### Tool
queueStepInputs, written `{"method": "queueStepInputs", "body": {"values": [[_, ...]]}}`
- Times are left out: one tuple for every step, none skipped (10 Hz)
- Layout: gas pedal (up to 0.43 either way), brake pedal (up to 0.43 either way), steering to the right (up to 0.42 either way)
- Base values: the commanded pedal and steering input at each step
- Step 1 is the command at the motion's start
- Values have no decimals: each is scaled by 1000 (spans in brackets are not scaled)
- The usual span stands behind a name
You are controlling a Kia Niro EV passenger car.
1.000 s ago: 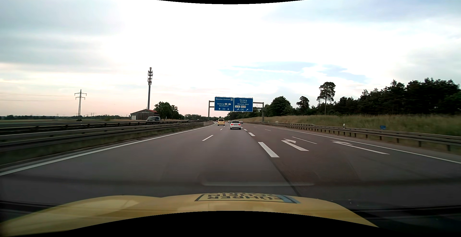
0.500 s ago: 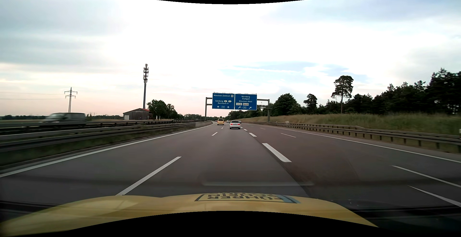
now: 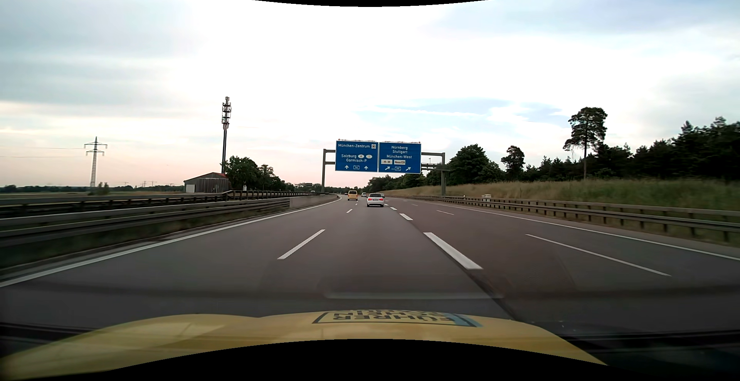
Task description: Follow the waypoints while adhering to traffic rules and regulations
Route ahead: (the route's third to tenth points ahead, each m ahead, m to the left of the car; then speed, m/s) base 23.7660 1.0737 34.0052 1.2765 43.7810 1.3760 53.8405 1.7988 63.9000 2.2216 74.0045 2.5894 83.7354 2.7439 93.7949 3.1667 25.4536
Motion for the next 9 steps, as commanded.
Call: {"method": "queueStepInputs", "body": {"values": [[87,0,-2],[87,0,-5],[87,0,-5],[98,0,-7],[110,0,-8],[118,0,-9],[118,0,-9],[118,0,-8],[130,0,-6]]}}
